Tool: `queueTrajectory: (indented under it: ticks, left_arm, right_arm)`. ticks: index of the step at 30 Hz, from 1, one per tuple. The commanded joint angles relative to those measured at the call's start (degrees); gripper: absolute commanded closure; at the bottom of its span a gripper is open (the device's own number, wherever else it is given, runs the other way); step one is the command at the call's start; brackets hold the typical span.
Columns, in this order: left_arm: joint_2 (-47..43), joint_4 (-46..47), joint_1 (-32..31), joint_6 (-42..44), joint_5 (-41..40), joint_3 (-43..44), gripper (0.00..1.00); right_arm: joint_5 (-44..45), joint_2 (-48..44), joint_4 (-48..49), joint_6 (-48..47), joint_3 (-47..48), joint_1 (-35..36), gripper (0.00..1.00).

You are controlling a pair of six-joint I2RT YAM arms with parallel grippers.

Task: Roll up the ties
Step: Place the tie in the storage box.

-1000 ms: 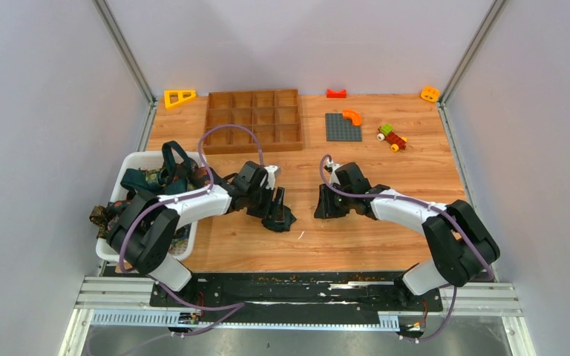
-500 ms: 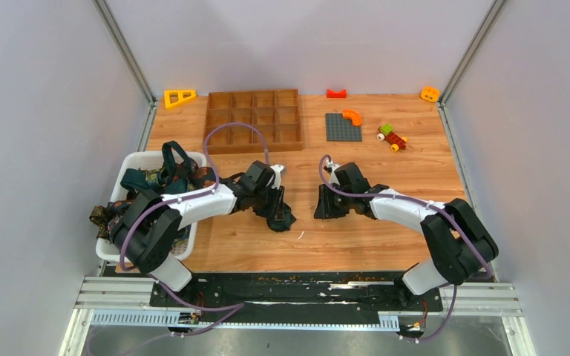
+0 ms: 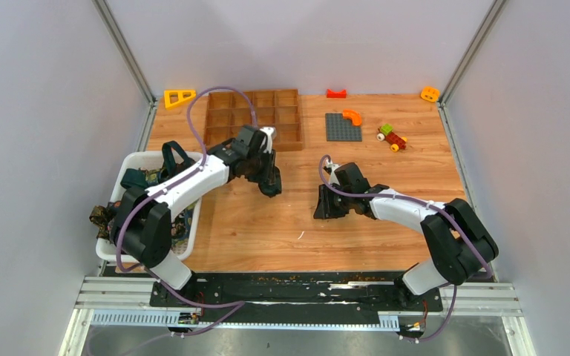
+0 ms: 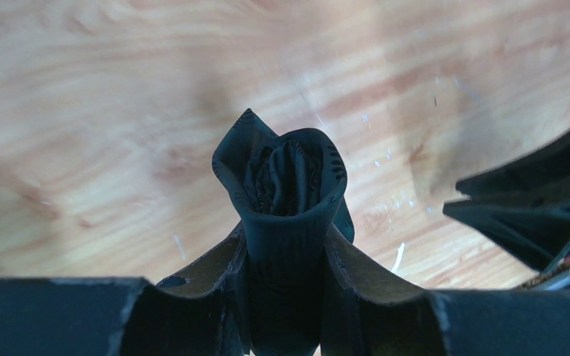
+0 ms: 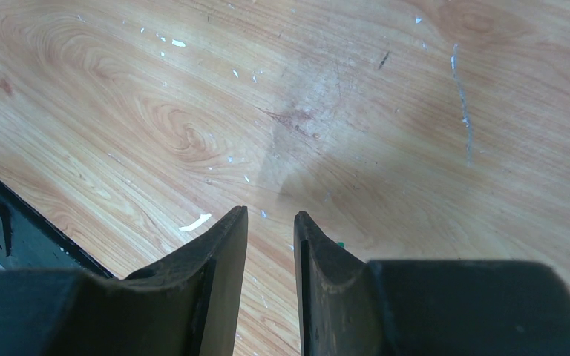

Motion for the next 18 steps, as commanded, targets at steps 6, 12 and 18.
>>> queueTrajectory:
  ticks: [6,12,18]
  left_arm:
    - [6.86,-9.19,10.92,4.74,-0.67,17.16,0.78]
    - [13.30,-12.34,19.20,4.07,1.61,27.94,0.79]
    - [21.05,-16.54,24.91,3.34,2.61,39.79,0.79]
  right_arm:
    - [-0.99,0.01,2.34,-1.18,1.66,0.09,0.70]
    - [-1.13,0.09,2.48,-1.19,1.61,0.12,0.70]
    - [-1.53,0.29,2.46,-1.53,1.64,0.11,0.70]
